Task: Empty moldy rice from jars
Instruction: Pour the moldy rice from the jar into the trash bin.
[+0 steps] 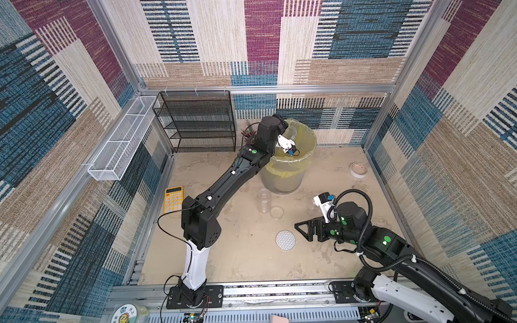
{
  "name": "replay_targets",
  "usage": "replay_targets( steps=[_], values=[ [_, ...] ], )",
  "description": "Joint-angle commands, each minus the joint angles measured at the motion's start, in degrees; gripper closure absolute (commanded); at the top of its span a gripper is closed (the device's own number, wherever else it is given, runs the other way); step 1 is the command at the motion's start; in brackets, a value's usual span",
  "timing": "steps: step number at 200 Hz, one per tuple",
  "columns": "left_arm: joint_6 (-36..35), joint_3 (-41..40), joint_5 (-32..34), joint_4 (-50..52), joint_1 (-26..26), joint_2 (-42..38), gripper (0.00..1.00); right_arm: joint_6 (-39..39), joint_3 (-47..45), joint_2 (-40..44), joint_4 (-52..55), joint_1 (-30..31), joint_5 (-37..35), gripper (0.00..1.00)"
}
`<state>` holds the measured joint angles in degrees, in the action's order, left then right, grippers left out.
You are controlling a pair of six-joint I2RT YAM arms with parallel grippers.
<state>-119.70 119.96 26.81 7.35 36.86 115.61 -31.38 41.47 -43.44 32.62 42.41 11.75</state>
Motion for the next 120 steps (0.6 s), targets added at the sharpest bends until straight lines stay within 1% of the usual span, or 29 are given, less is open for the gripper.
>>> replay_targets(
  steps=[1, 8, 15, 26, 40, 52, 63, 74, 84, 94, 104, 117, 120],
  values=[
    [-1.4, -2.3, 0.9, -3.2, 1.5, 0.5, 0.63, 0.2, -0.4, -0.4, -2.7, 0.1, 0.8, 0.00],
    [1.1, -0.4, 1.5, -0.7, 1.7, 0.8, 0.63, 0.2, 0.0, -1.0, -2.5, 0.1, 1.5, 0.00],
    [2.6, 1.3, 1.9, 1.1, 0.9, 0.7, 0.63, 0.3, 0.9, -1.6, -1.1, 0.0, 1.6, 0.01],
    [1.0, 0.9, 1.5, 1.0, -0.4, -0.1, 0.63, -0.1, 1.1, -0.9, 0.0, 0.1, 0.7, 0.00],
    [-1.1, -1.4, 0.2, -1.7, 0.5, -0.4, 0.63, -0.5, -0.8, 1.3, -2.4, 0.1, 0.2, 0.01],
    [1.2, -1.3, 0.4, -0.3, 1.3, -0.7, 0.62, -0.1, -0.9, 1.3, -3.1, 0.1, 0.9, 0.01],
    [3.2, -0.2, 1.7, 1.4, 0.0, -0.9, 0.63, 0.2, 0.4, 0.1, -1.4, 0.1, 0.8, 0.01],
    [1.3, -0.3, 2.5, 0.7, -0.7, -0.5, 0.63, 0.1, 0.5, -0.5, -1.3, 0.1, 0.6, 0.00],
    [-1.0, -2.0, 1.0, -2.5, 0.7, 0.0, 0.62, 0.1, -0.8, -0.2, -3.3, 0.1, 1.2, 0.00],
    [1.5, 0.4, 0.4, -0.6, 2.0, 0.9, 0.63, 0.3, -0.7, -0.6, -3.7, 0.1, 2.0, 0.01],
    [4.5, 3.6, 0.8, 2.0, 1.4, 1.4, 0.62, 0.5, 0.8, -1.3, -1.5, 0.1, 1.7, 0.00],
    [3.2, 3.3, 2.0, 1.9, -0.1, 1.4, 0.62, 0.2, 1.6, -0.2, 0.0, 0.1, 0.1, 0.01],
    [2.3, 1.9, 1.9, 0.9, 0.1, 1.4, 0.62, 0.1, 1.3, 0.3, -0.3, 0.1, -0.2, 0.00]
  ],
)
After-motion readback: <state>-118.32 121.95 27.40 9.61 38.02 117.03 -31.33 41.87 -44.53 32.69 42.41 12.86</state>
